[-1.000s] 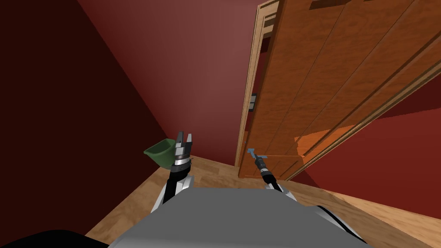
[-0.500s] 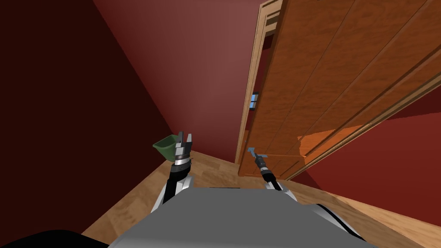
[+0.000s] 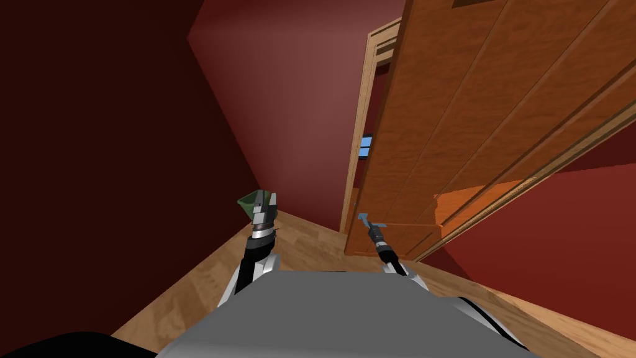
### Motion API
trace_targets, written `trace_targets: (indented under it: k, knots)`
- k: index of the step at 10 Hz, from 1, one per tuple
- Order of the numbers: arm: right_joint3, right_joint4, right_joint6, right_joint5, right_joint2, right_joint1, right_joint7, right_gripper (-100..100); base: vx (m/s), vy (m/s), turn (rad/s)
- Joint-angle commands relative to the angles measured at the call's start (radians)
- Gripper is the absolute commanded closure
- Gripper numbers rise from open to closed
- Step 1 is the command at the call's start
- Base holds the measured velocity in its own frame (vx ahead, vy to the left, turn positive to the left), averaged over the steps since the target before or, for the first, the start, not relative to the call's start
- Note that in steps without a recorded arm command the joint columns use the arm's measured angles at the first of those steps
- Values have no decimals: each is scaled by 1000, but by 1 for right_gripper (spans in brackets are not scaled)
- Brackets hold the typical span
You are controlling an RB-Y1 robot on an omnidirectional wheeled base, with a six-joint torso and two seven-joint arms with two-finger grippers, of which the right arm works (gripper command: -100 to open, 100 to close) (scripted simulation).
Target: Pull the door open
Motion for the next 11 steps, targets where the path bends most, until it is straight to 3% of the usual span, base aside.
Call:
trace_targets:
  k: [1,3,8,11]
  knots:
    - [6,31,-20,7,12,-19,-1,100,-101,-65,65]
    - [-3,38,-21,14,15,-25,0,100,-57,-49,83]
    - [-23,53,-23,28,20,-37,2,100,-197,-109,146]
    - [-16,45,-19,30,20,-29,-2,100,-147,-48,130]
